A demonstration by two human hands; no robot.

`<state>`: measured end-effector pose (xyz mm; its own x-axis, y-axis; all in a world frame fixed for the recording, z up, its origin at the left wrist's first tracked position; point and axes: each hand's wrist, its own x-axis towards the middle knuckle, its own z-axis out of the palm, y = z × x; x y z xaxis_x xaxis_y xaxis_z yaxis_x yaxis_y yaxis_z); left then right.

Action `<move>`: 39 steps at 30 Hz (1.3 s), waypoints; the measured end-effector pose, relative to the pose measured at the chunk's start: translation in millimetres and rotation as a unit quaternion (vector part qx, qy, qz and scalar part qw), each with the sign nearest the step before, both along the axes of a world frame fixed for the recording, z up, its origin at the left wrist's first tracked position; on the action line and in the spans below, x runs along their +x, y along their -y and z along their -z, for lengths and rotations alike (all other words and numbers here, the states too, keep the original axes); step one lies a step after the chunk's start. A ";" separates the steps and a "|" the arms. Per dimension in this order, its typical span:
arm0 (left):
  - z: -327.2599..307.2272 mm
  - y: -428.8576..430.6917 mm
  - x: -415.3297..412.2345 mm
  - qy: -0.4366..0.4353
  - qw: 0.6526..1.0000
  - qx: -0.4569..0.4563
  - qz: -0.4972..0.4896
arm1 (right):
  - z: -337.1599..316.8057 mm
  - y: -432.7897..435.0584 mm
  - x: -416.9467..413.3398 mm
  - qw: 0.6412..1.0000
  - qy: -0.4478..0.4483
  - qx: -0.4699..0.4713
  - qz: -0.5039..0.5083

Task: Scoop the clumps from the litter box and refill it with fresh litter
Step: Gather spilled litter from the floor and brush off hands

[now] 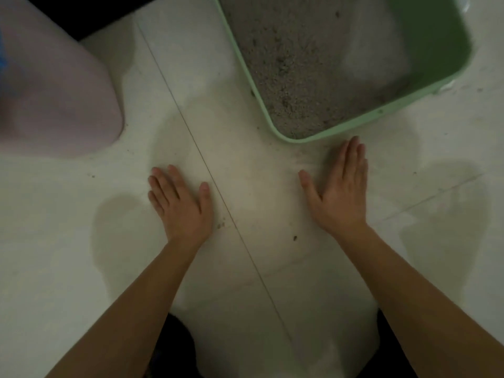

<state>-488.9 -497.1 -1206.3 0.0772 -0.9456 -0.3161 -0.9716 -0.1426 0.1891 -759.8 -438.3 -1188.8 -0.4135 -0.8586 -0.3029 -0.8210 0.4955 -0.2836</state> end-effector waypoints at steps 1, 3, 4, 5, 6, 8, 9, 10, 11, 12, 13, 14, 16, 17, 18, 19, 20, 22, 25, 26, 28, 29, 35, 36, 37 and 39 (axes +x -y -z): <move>4.2 13.1 -1.5 -0.001 1.000 -0.025 0.011 | 5.7 6.3 0.5 1.000 -0.001 -0.001 0.024; 11.9 43.6 -3.0 -0.007 0.997 -0.067 0.044 | 16.2 17.6 8.2 0.999 -0.011 -0.001 0.044; 15.9 60.1 -4.0 -0.012 0.994 -0.084 0.062 | 21.8 21.7 17.0 0.999 -0.021 -0.007 0.045; 19.0 76.4 -5.8 -0.016 0.992 -0.097 0.074 | 26.5 24.4 28.8 0.999 -0.031 -0.019 0.039; 21.3 91.3 -7.7 -0.020 0.991 -0.106 0.081 | 29.1 25.7 43.5 0.999 -0.034 -0.036 0.019; 22.5 111.0 -10.9 -0.033 0.990 -0.107 0.085 | 31.3 23.7 77.5 0.996 -0.011 -0.060 -0.070; 19.9 115.3 -11.3 -0.049 0.990 -0.101 0.089 | 31.4 21.8 94.5 0.990 0.006 -0.063 -0.127; 15.3 115.9 -9.9 -0.065 0.989 -0.090 0.098 | 29.3 20.2 109.2 0.982 0.023 -0.060 -0.180; 8.6 113.4 -5.9 -0.077 0.988 -0.077 0.109 | 24.3 20.7 119.7 0.973 0.038 -0.052 -0.222; 1.8 109.4 0.6 -0.084 0.987 -0.070 0.115 | 17.8 23.3 125.9 0.965 0.052 -0.042 -0.255; -3.1 105.6 7.9 -0.087 0.986 -0.076 0.118 | 13.9 29.4 128.2 0.960 0.063 -0.039 -0.270; -6.7 102.1 14.9 -0.089 0.985 -0.089 0.114 | 12.0 40.0 128.8 0.959 0.066 -0.046 -0.272; -11.5 94.5 29.2 -0.105 0.983 -0.129 0.072 | 10.9 77.2 125.8 0.959 0.053 -0.068 -0.271; -10.9 88.1 38.4 -0.107 0.981 -0.151 0.051 | 10.7 99.1 123.9 0.960 0.035 -0.071 -0.270; -8.4 81.3 48.6 -0.105 0.979 -0.172 0.035 | 11.9 119.7 121.8 0.963 0.013 -0.072 -0.260; -5.1 74.1 58.5 -0.099 0.976 -0.190 0.026 | 13.0 140.7 118.9 0.966 -0.008 -0.073 -0.246; -2.5 67.5 68.2 -0.084 0.975 -0.203 0.020 | 13.9 160.5 115.8 0.969 -0.026 -0.067 -0.235; 3.0 53.5 87.5 -0.040 0.979 -0.199 -0.020 | 11.9 183.6 110.9 0.973 -0.057 -0.039 -0.221; 6.8 46.0 103.7 0.007 0.978 -0.160 -0.138 | 11.5 179.5 114.2 0.981 -0.058 -0.009 -0.185; 8.7 48.7 104.5 0.009 0.975 -0.141 -0.174 | 12.2 170.9 117.2 0.987 -0.036 -0.003 -0.158; 15.1 56.4 102.2 0.009 0.972 -0.116 -0.202 | 16.3 148.6 121.1 0.994 -0.003 0.001 -0.113; 19.4 58.8 99.6 0.009 0.974 -0.110 -0.199 | 18.5 135.6 121.2 0.994 -0.007 0.003 -0.110; 24.0 50.8 59.0 -0.019 0.991 -0.117 -0.062 | 15.9 65.5 126.9 0.986 -0.073 0.002 -0.150; 23.0 49.9 51.2 -0.031 0.992 -0.120 -0.027 | 15.1 59.9 129.3 0.985 -0.050 -0.017 -0.165; 21.4 51.2 45.1 -0.048 0.991 -0.125 0.001 | 15.1 58.3 130.2 0.982 -0.018 -0.042 -0.185; 18.5 57.4 38.4 -0.091 0.984 -0.138 0.059 | 16.9 68.0 126.5 0.971 0.017 -0.095 -0.221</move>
<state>-450.5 -554.5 -1224.8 -0.0715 -0.9965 -0.0435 -0.9247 0.0499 0.3774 -633.3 -506.3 -1205.6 0.0146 -0.9915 -0.1291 -0.9301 0.0339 -0.3657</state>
